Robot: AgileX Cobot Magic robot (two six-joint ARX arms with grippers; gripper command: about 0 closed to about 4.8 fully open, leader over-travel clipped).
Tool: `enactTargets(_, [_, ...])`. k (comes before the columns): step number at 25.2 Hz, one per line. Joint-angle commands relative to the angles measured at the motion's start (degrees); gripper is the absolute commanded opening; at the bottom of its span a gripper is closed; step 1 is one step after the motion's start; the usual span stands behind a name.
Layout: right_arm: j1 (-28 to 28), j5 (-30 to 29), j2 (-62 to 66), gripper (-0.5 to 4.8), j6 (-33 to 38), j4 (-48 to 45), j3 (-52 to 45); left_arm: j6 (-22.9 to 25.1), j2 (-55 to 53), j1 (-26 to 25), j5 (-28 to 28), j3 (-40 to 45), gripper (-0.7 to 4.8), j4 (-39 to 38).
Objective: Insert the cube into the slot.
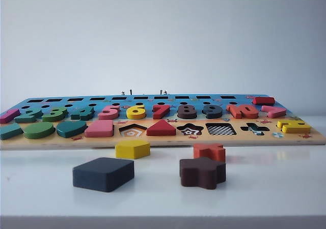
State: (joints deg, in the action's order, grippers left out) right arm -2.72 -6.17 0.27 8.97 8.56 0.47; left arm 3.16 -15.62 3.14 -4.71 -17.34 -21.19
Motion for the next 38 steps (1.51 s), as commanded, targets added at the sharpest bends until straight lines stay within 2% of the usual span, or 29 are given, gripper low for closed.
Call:
enactTargets(1, [-0.1,0.2,-0.1,-0.04,-0.2,-0.6,0.0,0.5,-2.6,0.7,-2.9,-3.8,0.17,-4.6])
enactTargets(8, [-0.1,0.2,-0.1,-0.04,-0.2,-0.5,0.0,1.2,-10.2,3.0,-9.1,-16.1,0.17,-15.2])
enactTargets(21, [-0.1,0.2,-0.1,-0.04,0.0,-0.3,0.0,0.0,-20.5,3.5,-17.1,-30.5,0.17,-33.0])
enactTargets(26, [-0.1,0.2,-0.1,-0.04,0.0,-0.3,0.0,0.2,-23.7,3.8,-21.2,-33.7,0.17,-33.8])
enactTargets(30, [-0.2,0.2,-0.1,-0.04,0.1,-0.3,0.0,0.2,-27.5,6.6,-23.1,-35.5,0.17,-35.9])
enactTargets(38, [-0.3,0.2,-0.1,-0.04,0.5,-0.3,0.0,0.0,-30.6,9.1,-26.0,-35.5,0.17,-38.7])
